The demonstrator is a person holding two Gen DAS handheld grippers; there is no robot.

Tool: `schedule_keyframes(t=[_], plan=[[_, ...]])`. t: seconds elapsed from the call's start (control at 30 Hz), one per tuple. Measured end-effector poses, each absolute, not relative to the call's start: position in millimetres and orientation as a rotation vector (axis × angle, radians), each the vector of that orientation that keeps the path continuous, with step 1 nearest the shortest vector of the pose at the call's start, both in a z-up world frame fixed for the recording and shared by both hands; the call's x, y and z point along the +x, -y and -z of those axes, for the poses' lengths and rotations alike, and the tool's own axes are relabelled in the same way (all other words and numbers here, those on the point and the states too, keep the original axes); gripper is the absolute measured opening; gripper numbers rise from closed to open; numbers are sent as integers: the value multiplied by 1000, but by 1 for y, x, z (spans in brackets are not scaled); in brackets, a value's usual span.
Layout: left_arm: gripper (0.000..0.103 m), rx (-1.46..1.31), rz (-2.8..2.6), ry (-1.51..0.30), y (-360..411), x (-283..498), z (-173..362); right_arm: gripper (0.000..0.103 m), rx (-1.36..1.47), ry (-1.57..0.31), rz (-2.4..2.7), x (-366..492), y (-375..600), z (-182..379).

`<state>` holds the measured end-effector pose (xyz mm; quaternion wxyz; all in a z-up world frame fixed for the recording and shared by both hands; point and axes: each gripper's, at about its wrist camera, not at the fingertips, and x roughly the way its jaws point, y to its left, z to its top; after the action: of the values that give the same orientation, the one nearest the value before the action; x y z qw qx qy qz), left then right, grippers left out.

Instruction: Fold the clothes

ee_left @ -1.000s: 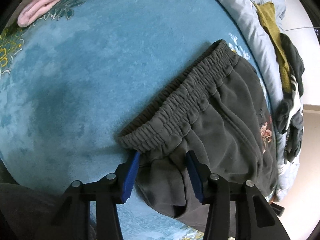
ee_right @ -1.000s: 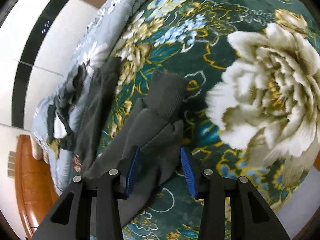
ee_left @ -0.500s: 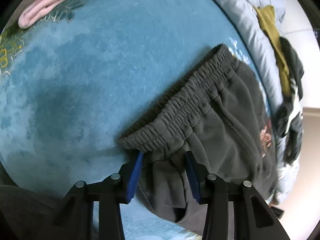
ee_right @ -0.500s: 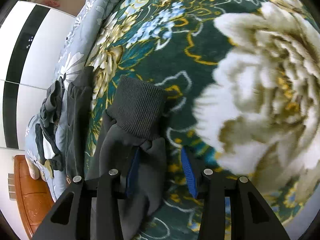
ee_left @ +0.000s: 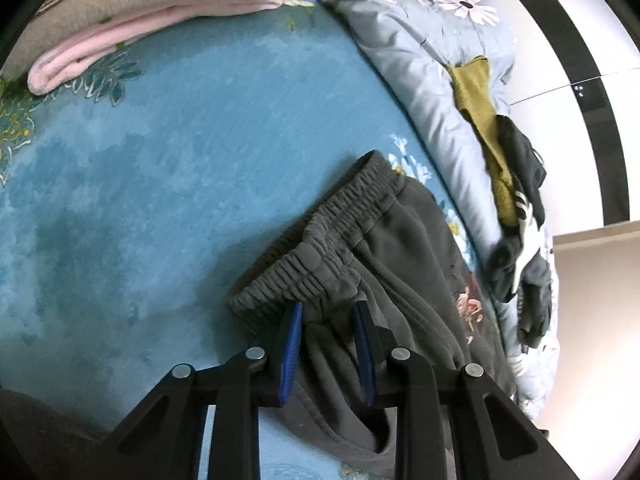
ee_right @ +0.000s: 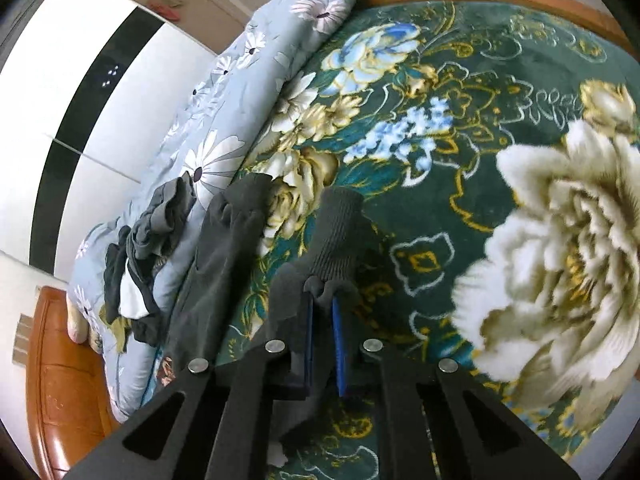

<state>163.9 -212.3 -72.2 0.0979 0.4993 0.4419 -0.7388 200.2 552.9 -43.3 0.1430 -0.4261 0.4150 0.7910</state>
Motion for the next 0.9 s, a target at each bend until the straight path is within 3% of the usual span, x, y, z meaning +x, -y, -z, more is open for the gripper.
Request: schedule_keyframes(t=[0.23,0.5,0.53,0.6,0.73,0.9], plan=[[25,1393,2254,-1309,210,162,46,8,-1167,-1260,-2328,208,-553,24],[25,1363,2207,-1430,219,140,19,8,-1142,-1237,-2445,126,-542,-19],[23,1357,2191,-1448,220,136,15,8,-1149,-1229,-2452,112,-539,-21],[4,1358,2176,-1454,224,126,7,8,-1164,-1212,-2465,84,-533,-26],[3,1364,2213,-1369,233,90,-3,8,-1193,-1177,-2492,28,-521,-35],[3,1448,2145,-1358,231,77,23,8,-1246,-1091,-2501,-16,-502,-31]])
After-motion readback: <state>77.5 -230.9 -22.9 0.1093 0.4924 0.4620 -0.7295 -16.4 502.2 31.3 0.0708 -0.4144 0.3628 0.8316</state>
